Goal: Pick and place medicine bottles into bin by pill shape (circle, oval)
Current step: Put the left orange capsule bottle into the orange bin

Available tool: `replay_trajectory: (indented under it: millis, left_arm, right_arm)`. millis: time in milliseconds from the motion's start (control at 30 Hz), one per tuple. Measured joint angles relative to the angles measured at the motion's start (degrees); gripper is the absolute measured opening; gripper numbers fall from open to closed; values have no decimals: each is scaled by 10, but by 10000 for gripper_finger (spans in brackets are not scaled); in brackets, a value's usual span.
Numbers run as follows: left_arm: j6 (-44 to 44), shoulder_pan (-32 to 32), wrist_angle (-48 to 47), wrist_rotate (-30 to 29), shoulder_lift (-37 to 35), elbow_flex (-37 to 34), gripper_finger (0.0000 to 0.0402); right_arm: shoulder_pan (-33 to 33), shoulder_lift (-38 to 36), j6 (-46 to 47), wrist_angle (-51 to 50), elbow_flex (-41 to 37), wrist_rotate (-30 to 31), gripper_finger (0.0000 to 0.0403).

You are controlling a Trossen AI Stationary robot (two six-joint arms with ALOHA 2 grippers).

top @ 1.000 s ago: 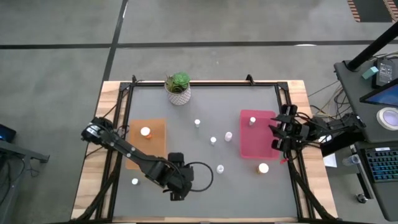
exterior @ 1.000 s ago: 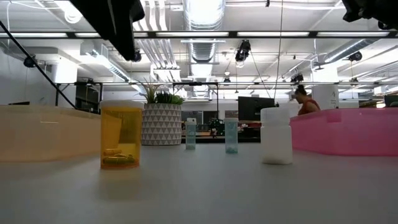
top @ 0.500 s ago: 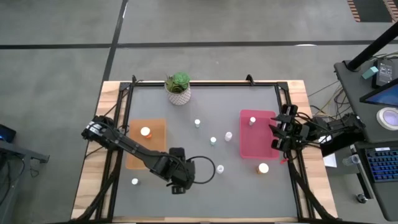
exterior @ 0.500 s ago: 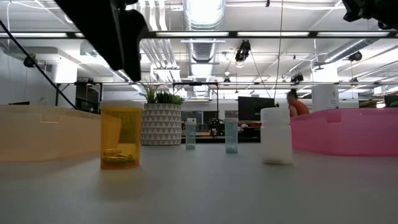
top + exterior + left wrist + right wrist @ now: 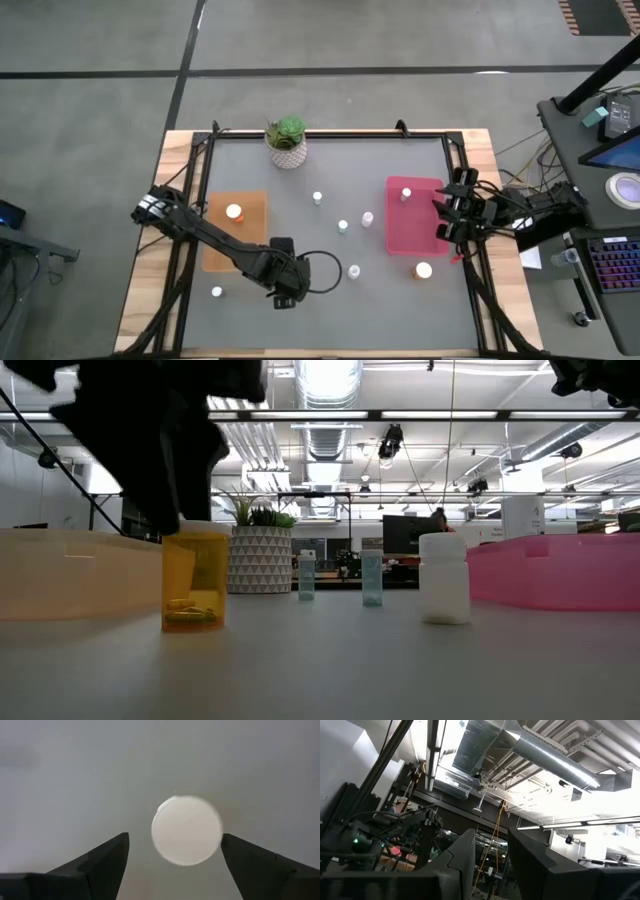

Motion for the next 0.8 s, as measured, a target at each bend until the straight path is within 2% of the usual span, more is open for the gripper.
replay_trajectory:
  millis: [200,400,800]
  left_arm:
    - [-1,0,43,0,2,-18,299]
    - [1,0,46,0,2,-16,293]
    - [1,0,54,0,2,-16,207]
  right_arm:
    - [0,1,0,-5,0,29,107]
    - [0,1,0,-10,0,43,107]
    - [0,1,0,-11,1,44,107]
